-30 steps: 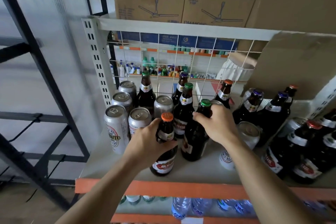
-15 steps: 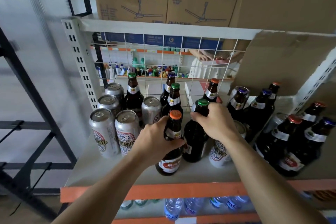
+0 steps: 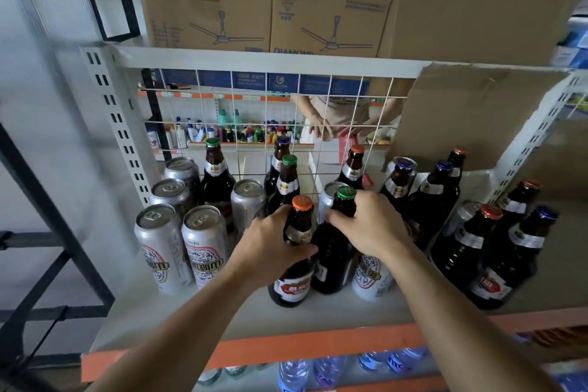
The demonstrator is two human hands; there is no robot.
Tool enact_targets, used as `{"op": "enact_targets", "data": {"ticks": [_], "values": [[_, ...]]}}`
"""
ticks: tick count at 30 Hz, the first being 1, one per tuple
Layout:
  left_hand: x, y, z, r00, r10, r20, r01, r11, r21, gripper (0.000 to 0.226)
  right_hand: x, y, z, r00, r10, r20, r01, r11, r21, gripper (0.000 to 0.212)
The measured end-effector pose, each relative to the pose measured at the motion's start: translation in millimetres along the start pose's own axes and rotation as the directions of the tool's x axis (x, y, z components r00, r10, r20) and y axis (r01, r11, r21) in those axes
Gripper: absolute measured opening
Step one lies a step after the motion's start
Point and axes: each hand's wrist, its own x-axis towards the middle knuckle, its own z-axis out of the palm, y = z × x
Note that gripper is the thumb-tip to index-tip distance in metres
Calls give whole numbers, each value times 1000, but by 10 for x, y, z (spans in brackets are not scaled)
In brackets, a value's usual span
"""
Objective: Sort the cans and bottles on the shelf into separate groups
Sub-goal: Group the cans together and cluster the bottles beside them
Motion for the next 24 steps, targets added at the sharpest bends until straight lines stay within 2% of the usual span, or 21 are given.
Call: {"op": "enact_targets", "data": {"ticks": [10, 18, 24], "values": [[187, -141, 47, 999, -31, -37, 29, 999, -36, 39, 9, 145, -34, 1000, 4, -11, -3, 998, 60, 34], [287, -188, 85, 998, -40, -47, 37, 997, -73, 40, -52, 137, -33, 998, -49, 46, 44, 994, 99, 32], [256, -254, 82, 998, -64, -5, 63, 992, -107, 51, -114, 139, -121, 991, -90, 103, 82, 994, 78, 30]]}}
